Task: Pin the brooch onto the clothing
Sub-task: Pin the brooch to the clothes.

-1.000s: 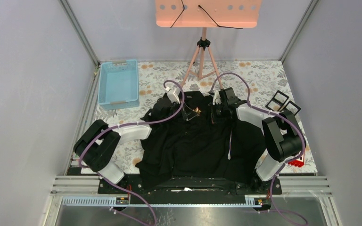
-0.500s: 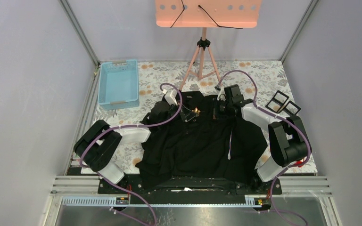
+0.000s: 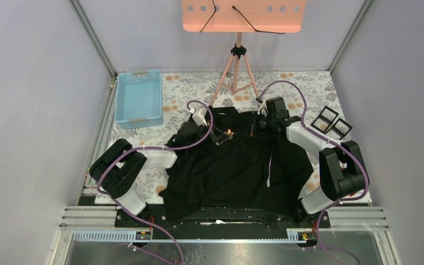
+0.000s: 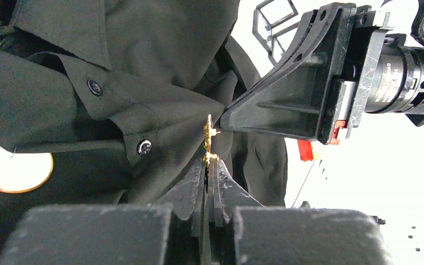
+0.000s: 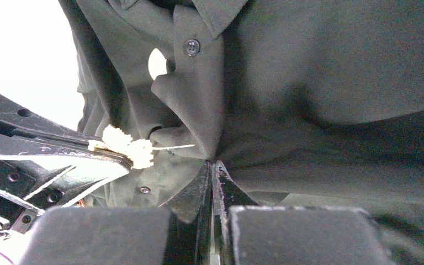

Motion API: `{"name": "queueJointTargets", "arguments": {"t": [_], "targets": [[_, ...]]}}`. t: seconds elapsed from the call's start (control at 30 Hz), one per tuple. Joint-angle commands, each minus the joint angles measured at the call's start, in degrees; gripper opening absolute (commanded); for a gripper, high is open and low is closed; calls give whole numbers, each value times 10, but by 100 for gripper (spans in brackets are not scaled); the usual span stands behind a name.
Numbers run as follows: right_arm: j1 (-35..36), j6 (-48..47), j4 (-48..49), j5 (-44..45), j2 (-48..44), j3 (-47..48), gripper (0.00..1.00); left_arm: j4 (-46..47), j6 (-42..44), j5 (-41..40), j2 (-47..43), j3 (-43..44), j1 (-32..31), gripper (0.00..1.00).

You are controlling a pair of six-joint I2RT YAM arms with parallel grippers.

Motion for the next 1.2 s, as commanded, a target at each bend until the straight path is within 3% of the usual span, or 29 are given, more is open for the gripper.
{"name": "queueJointTargets", "arguments": {"t": [0.0,1.17], "targets": [[-5,10,13,-6,-21,-4,0,57,-6,-12,4,-3,-3,0],[-4,22,19,-47,-22,-1,0,122,-30,-15,56,5,-15,0]]}}
